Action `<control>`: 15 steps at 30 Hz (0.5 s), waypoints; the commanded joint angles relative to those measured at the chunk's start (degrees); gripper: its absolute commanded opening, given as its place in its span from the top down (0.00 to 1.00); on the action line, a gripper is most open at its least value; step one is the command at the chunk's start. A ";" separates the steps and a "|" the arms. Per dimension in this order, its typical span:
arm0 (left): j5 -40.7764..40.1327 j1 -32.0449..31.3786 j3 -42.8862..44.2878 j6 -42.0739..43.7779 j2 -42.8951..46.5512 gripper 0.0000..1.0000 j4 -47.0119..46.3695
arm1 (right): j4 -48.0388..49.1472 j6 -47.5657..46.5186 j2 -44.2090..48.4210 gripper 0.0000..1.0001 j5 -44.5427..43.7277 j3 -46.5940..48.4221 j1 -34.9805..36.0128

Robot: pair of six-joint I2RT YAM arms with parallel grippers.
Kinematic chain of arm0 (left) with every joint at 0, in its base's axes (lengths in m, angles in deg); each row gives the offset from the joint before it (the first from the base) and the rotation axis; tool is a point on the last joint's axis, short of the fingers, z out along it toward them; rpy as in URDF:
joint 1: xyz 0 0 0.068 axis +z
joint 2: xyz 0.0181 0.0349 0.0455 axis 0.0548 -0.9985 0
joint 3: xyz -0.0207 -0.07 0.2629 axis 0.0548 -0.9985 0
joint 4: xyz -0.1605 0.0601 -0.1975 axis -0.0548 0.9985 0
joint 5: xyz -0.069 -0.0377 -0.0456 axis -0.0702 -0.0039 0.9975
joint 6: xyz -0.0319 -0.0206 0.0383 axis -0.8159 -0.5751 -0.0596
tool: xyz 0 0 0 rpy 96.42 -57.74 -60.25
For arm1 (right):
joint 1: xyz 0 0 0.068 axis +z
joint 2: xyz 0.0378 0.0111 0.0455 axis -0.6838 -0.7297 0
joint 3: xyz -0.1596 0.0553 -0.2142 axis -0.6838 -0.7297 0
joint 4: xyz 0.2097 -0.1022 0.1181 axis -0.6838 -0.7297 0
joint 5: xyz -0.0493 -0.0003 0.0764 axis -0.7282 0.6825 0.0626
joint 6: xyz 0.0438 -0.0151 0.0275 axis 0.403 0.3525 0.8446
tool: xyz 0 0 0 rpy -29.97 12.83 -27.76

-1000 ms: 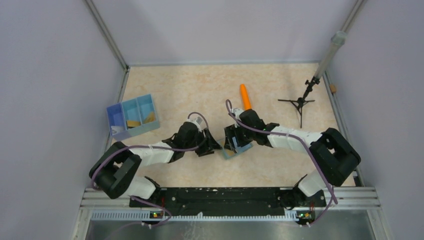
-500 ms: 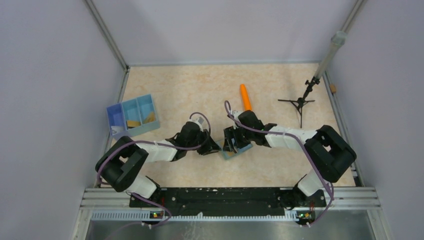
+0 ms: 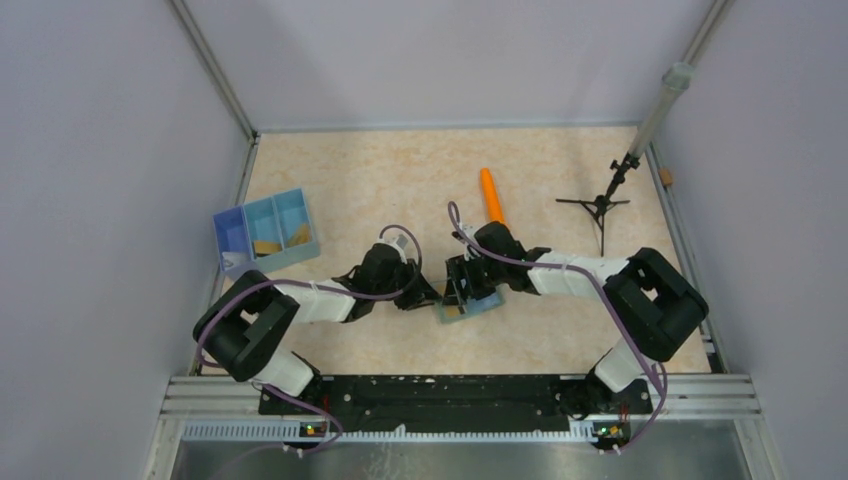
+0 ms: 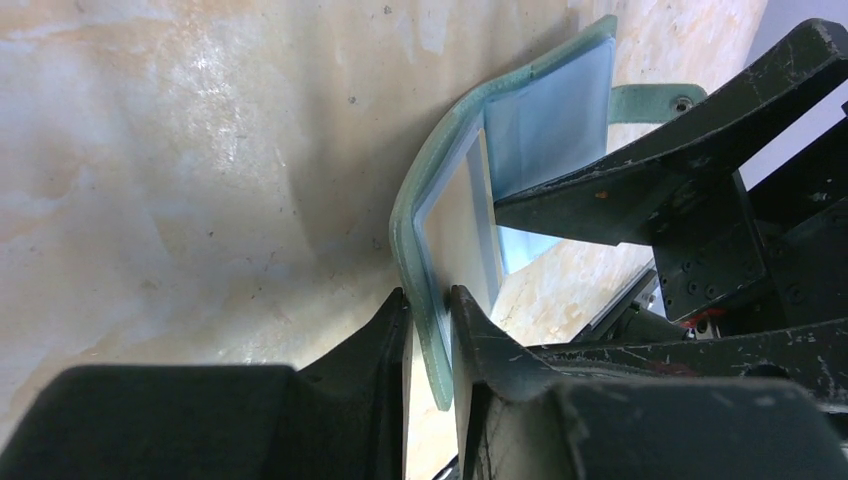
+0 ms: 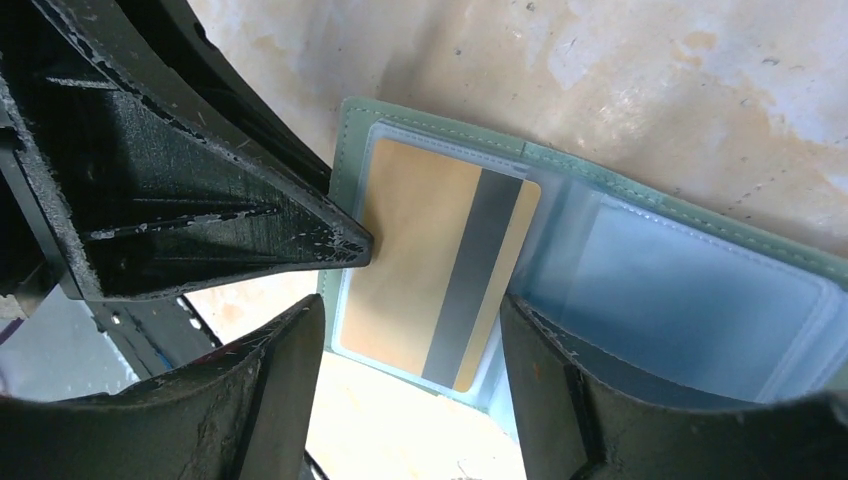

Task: Put the credit cards into the card holder
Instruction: Pick up the credit card from the storage box.

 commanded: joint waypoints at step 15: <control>-16.53 5.49 14.64 16.07 17.26 0.12 36.81 | -4.85 -1.18 13.99 0.25 -10.74 1.79 -0.65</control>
